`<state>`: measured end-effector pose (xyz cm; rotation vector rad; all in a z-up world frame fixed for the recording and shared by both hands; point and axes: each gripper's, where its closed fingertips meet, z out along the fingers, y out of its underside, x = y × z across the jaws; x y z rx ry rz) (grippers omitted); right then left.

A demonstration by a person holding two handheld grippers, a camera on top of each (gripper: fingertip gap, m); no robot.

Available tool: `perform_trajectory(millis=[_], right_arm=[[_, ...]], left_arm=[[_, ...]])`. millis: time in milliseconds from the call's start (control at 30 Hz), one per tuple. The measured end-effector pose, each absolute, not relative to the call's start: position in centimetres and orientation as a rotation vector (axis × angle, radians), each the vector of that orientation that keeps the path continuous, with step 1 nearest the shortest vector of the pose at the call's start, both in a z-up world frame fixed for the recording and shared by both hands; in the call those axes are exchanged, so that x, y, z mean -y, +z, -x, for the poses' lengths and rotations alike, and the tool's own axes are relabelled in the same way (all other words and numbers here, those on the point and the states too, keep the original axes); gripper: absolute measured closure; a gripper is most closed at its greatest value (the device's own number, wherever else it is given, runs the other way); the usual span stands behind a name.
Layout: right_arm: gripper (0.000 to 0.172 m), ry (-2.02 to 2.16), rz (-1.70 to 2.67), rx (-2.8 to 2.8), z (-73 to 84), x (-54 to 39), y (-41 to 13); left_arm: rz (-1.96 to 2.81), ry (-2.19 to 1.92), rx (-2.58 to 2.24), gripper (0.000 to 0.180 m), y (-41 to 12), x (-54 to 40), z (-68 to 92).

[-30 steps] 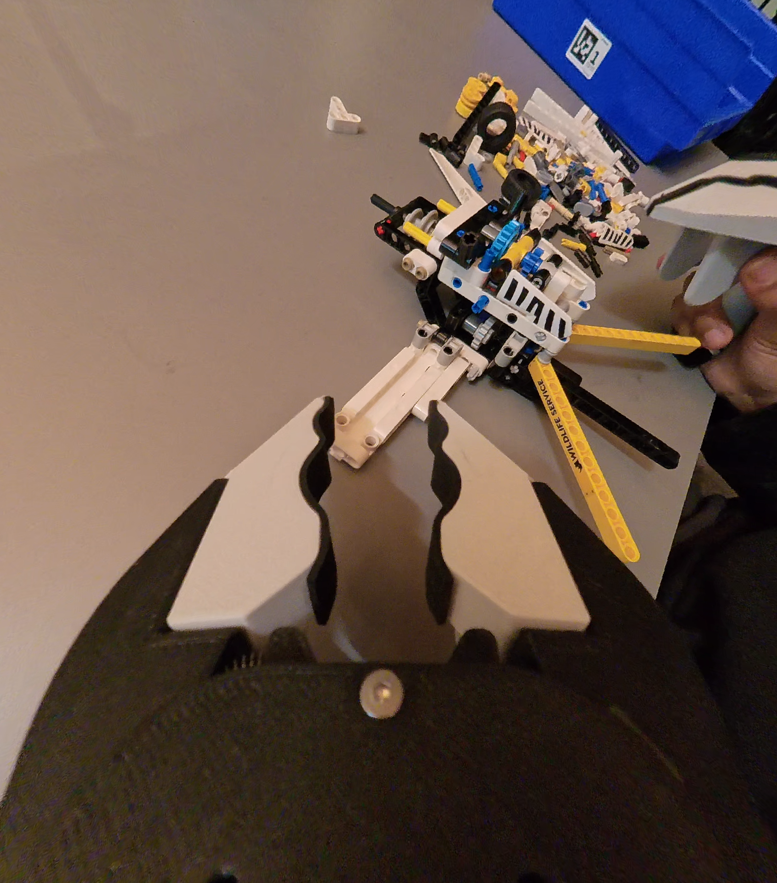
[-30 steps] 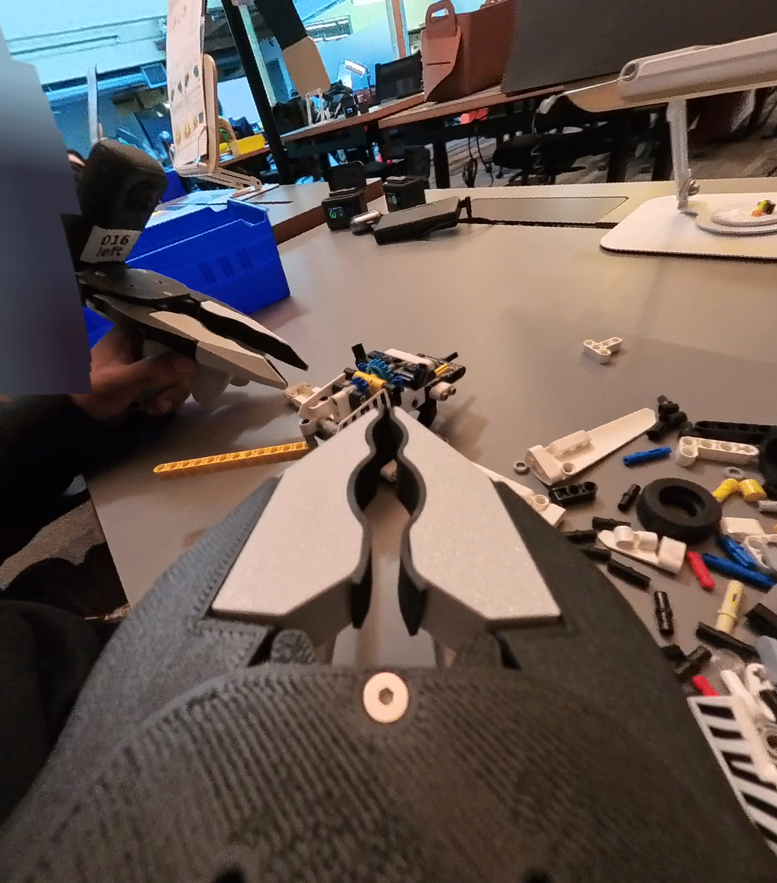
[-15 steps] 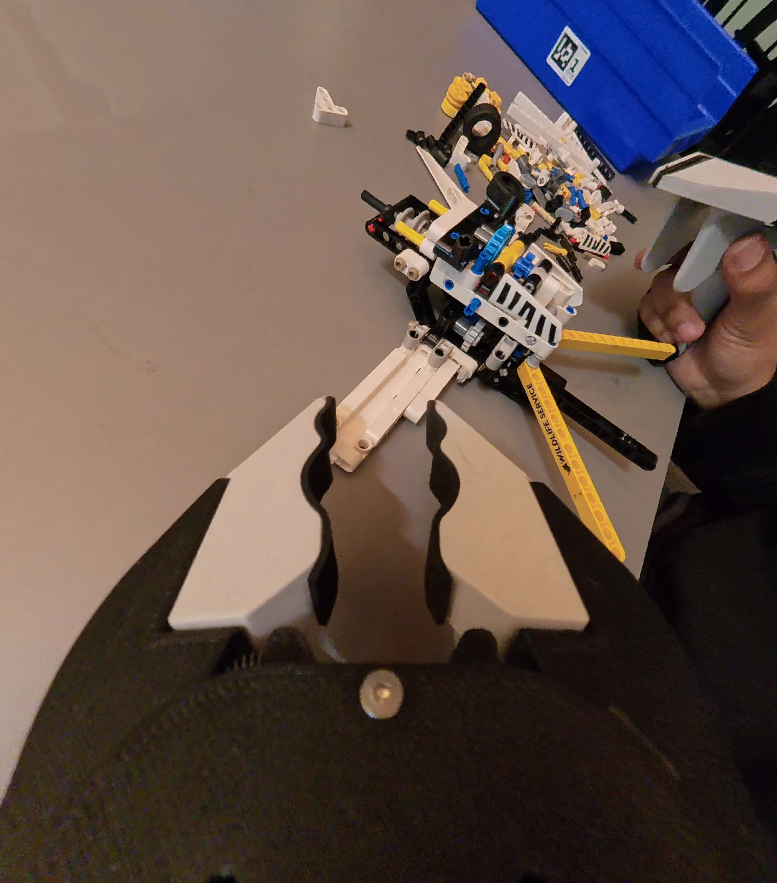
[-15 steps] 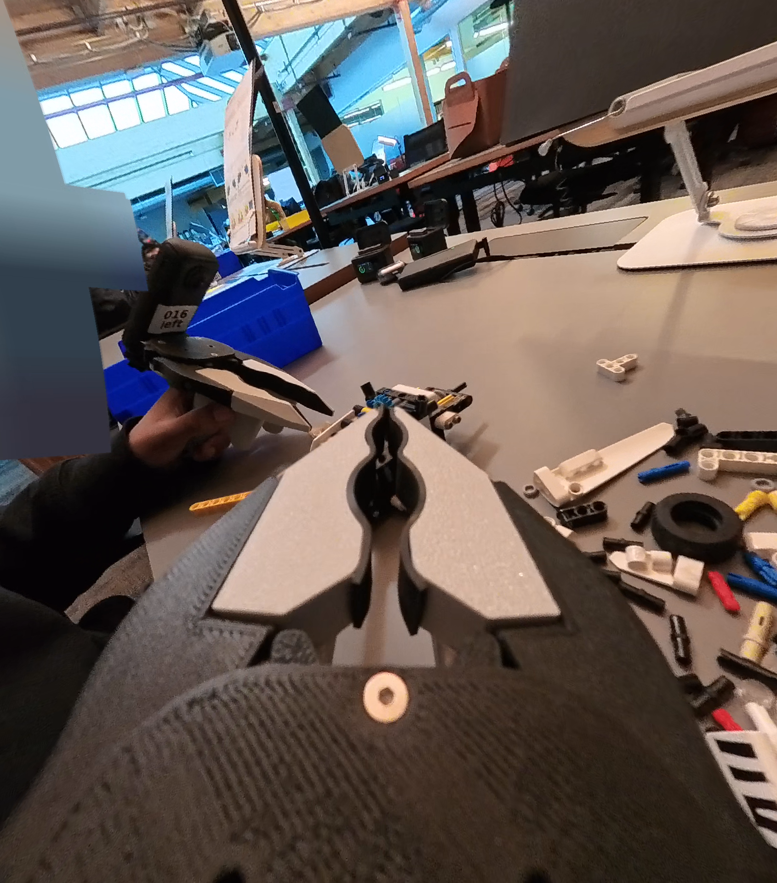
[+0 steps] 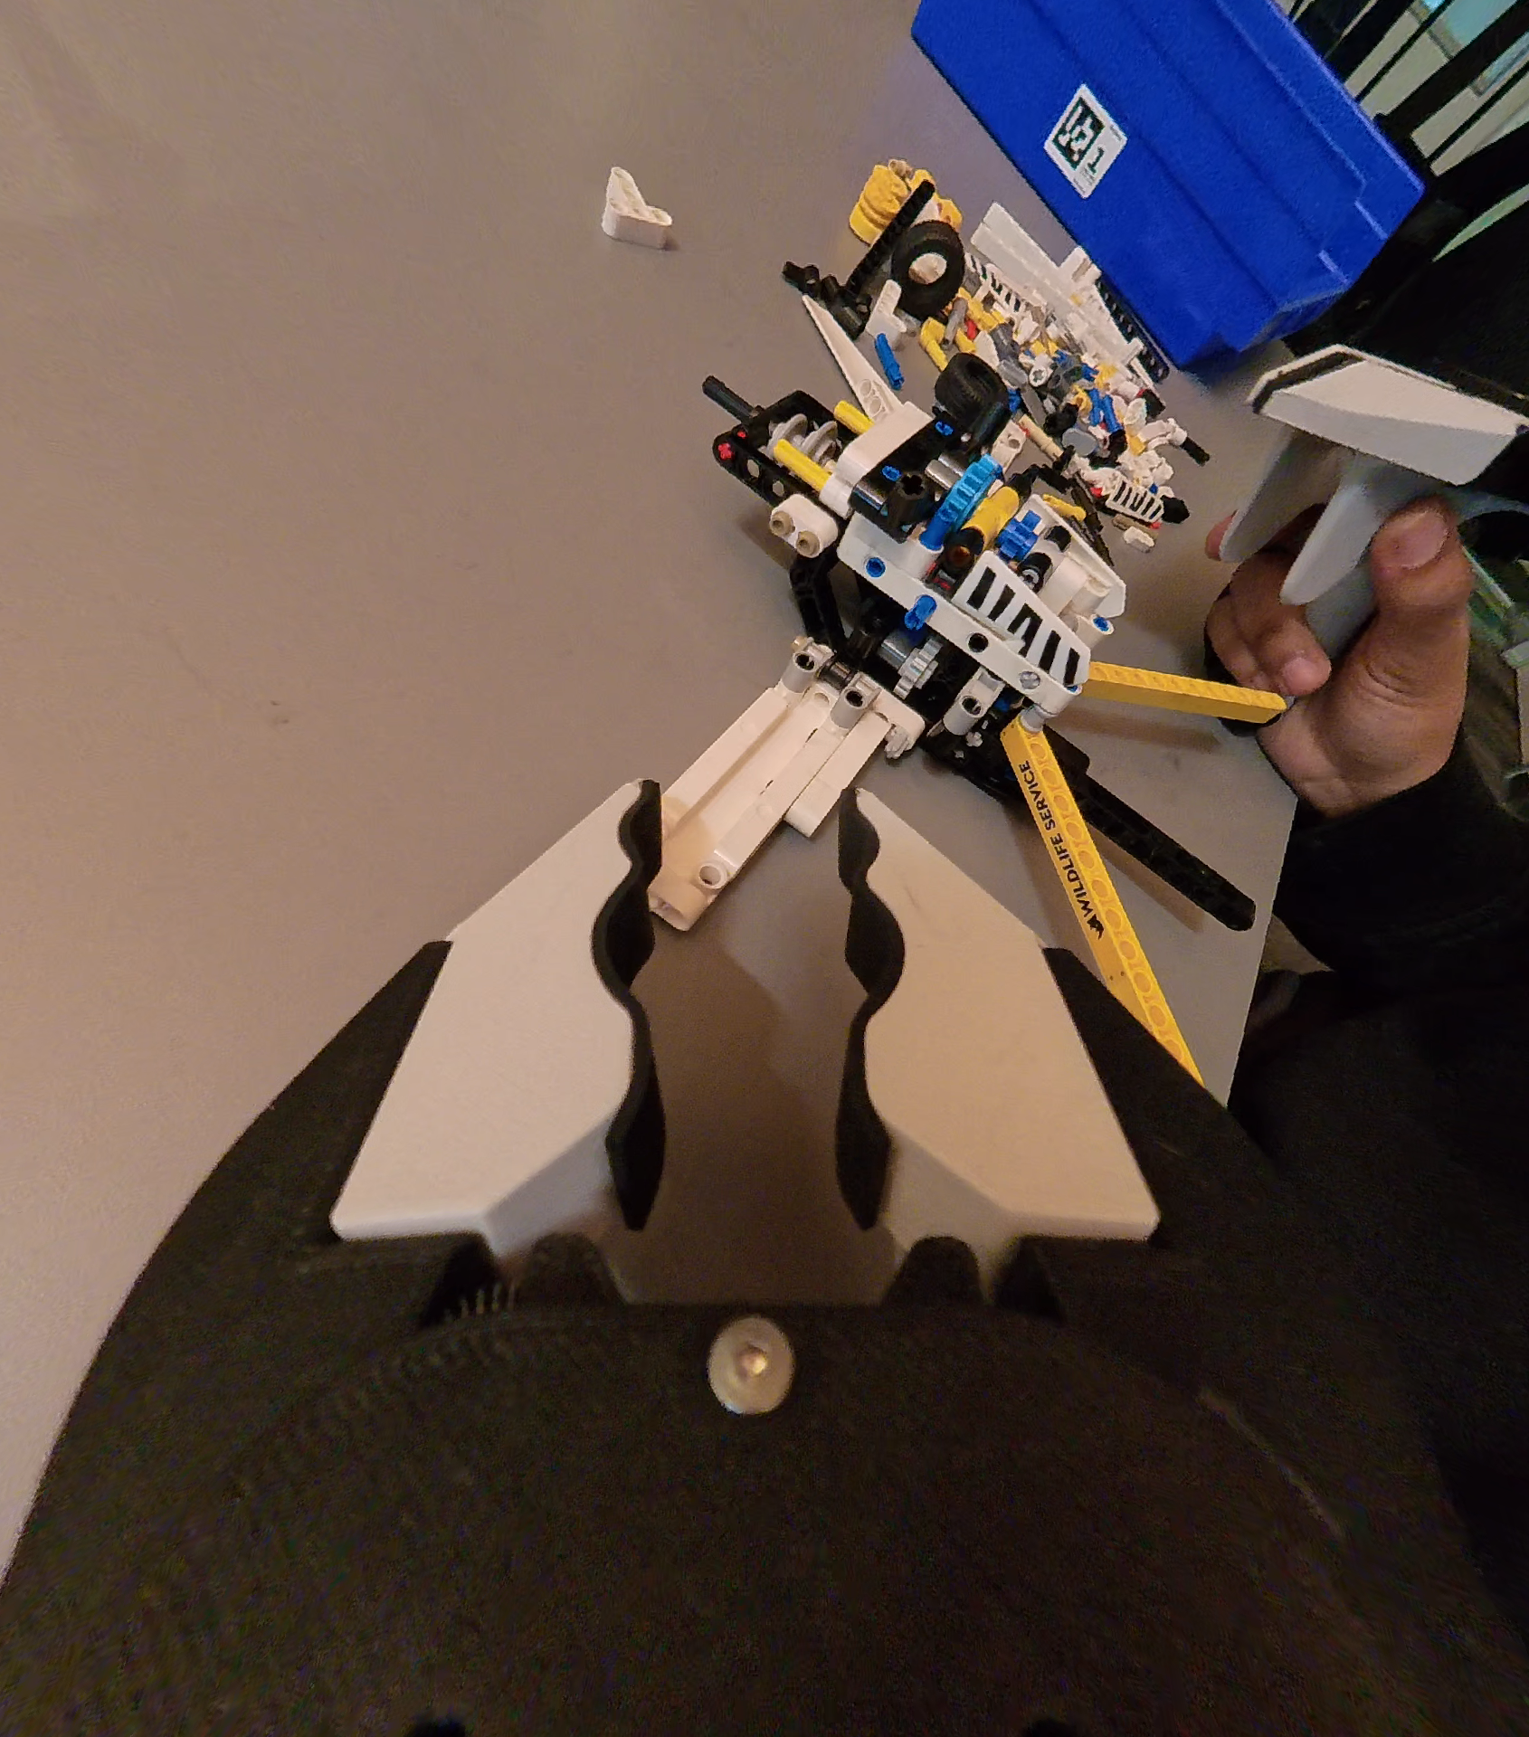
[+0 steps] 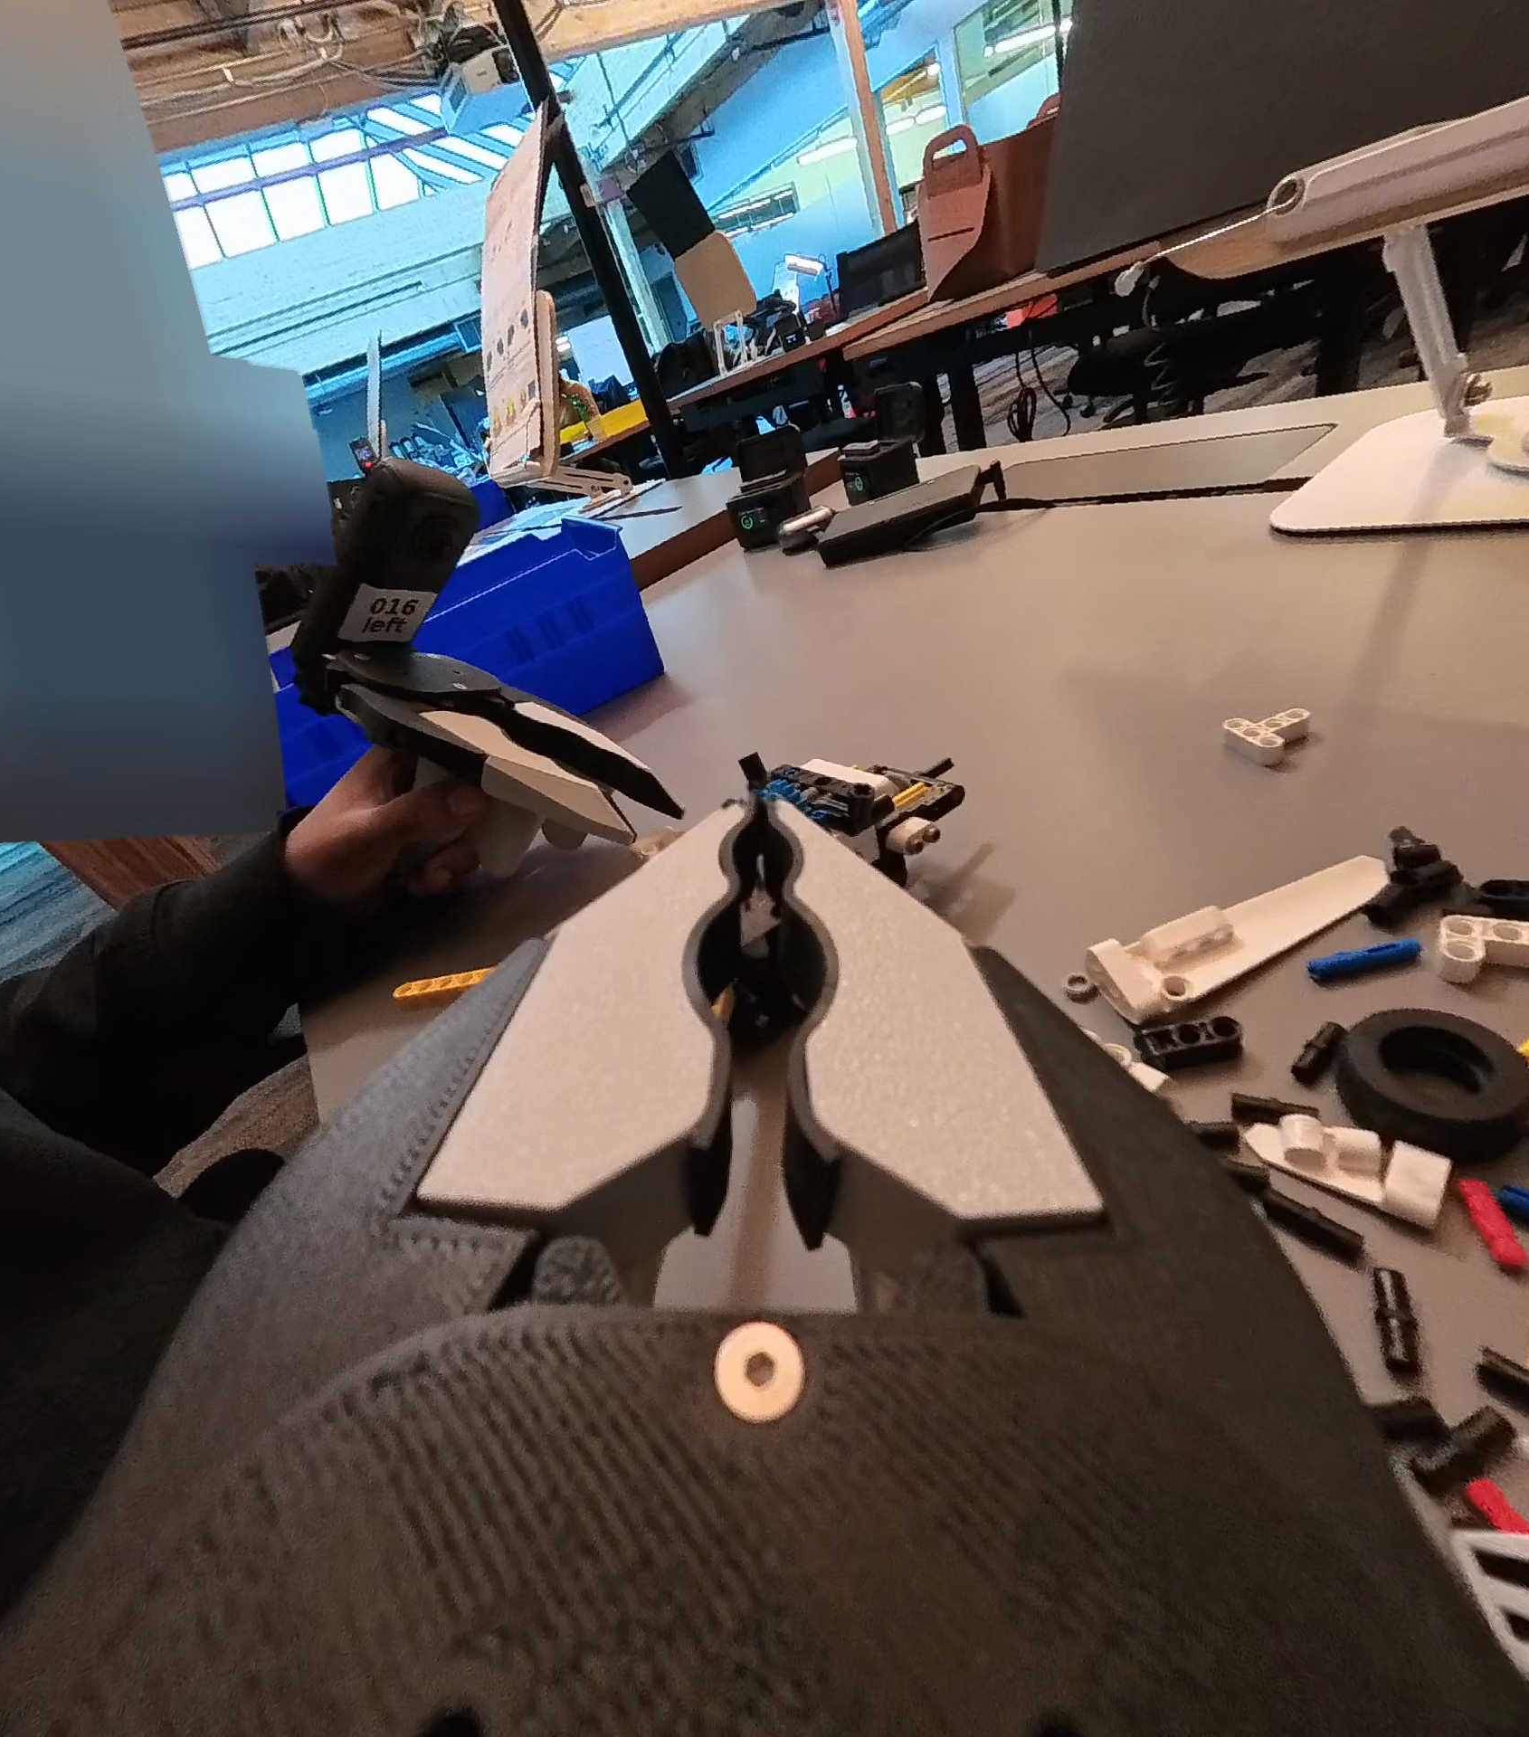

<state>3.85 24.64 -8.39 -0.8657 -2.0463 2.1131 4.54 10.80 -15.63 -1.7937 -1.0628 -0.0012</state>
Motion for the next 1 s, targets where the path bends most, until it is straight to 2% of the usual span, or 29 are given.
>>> perform_trajectory(millis=[1000], right_arm=[[0.172,2.274,0.905,1.965,-3.7,-25.5,-7.4]], left_arm=[[1.811,0.039,0.992,0.147,-15.0,-11.9,-4.7]])
